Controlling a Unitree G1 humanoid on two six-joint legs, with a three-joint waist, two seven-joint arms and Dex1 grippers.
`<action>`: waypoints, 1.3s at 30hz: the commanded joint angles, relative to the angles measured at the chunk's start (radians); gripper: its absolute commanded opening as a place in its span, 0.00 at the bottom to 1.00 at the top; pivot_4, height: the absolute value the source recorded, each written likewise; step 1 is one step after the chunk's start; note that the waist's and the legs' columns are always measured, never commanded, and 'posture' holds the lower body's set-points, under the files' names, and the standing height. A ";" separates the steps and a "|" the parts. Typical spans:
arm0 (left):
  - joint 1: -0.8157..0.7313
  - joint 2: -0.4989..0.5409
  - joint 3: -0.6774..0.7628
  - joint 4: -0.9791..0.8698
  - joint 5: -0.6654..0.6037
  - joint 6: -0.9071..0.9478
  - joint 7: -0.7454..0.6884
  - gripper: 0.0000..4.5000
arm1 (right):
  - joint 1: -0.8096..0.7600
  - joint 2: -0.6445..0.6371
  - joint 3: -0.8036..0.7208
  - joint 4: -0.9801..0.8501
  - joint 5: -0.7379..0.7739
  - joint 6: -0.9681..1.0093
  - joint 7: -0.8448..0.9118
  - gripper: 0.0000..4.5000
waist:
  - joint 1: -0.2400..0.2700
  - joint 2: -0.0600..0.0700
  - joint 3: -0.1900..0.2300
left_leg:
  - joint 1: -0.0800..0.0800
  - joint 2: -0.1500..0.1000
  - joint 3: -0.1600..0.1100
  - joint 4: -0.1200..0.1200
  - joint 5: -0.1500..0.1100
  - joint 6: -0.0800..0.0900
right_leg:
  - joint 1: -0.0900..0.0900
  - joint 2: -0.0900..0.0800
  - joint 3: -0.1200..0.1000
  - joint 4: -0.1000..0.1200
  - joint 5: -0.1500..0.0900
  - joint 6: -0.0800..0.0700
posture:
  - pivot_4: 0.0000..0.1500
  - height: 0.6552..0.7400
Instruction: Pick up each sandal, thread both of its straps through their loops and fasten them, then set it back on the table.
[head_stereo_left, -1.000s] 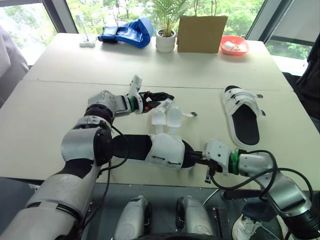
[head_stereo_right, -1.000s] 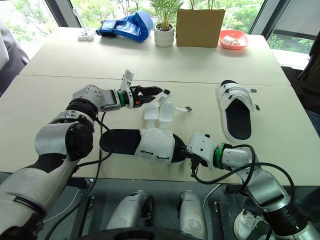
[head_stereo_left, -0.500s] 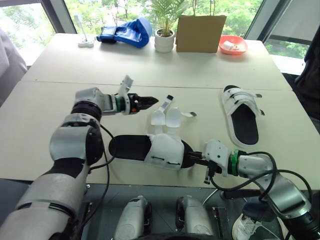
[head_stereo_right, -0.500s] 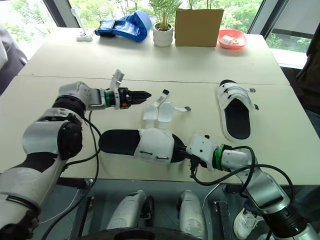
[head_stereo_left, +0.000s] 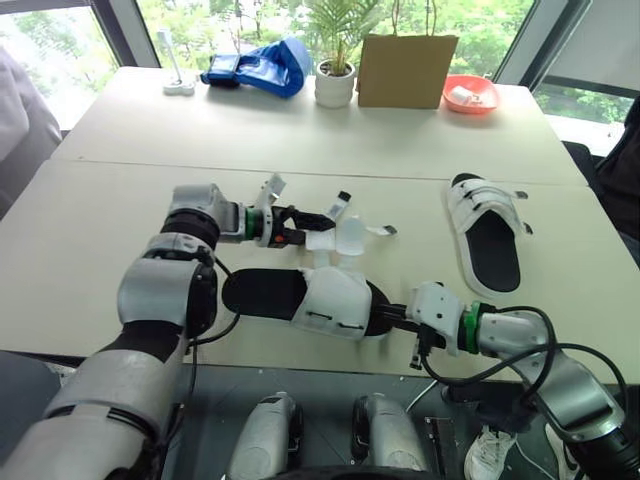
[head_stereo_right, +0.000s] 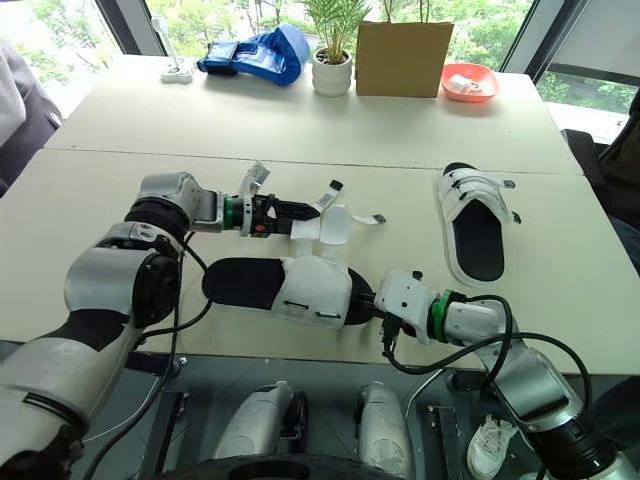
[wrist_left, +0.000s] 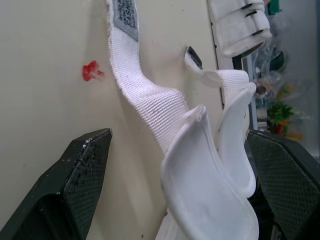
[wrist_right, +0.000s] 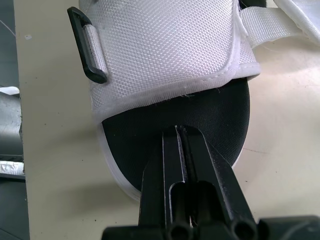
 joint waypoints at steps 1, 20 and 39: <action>-0.022 -0.028 0.083 0.019 -0.054 -0.022 0.099 0.99 | 0.021 -0.008 0.017 0.030 -0.030 0.017 0.002 0.00 | 0.000 0.000 0.000 | 0.001 0.000 0.000 0.000 0.000 0.000 | 0.001 0.000 0.000 0.000 0.000 0.000 | 1.00 0.77; -0.070 -0.035 0.165 0.009 -0.091 -0.119 0.104 0.02 | 0.016 -0.002 0.019 0.038 -0.039 0.009 -0.004 0.00 | -0.004 0.000 0.000 | 0.002 -0.001 0.000 -0.001 0.000 0.000 | 0.002 -0.002 -0.002 0.000 0.000 0.000 | 1.00 0.77; 0.447 0.178 -0.372 -0.713 0.292 -2.256 -0.240 0.02 | -0.004 -0.024 0.044 0.080 -0.055 -0.030 0.054 0.00 | -0.003 0.003 -0.001 | 0.007 -0.001 -0.001 -0.005 -0.003 -0.006 | 0.006 -0.005 -0.002 -0.004 0.000 -0.002 | 1.00 0.77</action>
